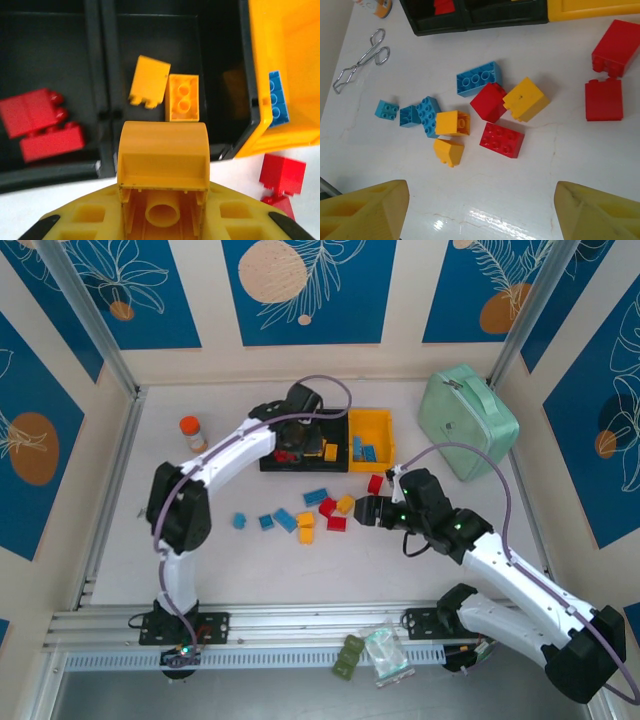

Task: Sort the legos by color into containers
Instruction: Place the lego in the container.

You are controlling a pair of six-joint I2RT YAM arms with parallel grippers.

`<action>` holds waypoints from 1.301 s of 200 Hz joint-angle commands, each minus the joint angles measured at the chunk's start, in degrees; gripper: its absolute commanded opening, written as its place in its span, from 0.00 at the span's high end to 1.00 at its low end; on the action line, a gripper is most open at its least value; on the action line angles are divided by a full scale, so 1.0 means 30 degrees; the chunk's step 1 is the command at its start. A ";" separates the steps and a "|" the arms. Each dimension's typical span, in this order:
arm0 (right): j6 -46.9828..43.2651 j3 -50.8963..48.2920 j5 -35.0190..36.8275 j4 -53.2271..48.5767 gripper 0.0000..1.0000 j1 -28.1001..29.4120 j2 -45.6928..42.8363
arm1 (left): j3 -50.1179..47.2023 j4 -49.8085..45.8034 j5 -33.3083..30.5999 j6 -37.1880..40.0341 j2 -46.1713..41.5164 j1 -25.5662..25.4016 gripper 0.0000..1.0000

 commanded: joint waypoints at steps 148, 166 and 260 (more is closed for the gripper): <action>0.0617 -0.0627 0.0186 -0.0945 0.23 -0.0880 -0.1034 | 1.2916 -0.2478 0.0305 0.1720 1.0100 0.0709 0.65; 0.0695 -0.0654 0.0104 -0.0798 0.23 -0.0872 -0.0942 | 1.2917 -0.2441 0.0399 0.1749 0.9992 0.0717 0.56; 0.0858 -0.0419 0.0230 -0.0488 0.23 -0.0868 -0.0275 | 0.6978 -0.0565 0.1186 0.1998 0.4227 0.0136 0.44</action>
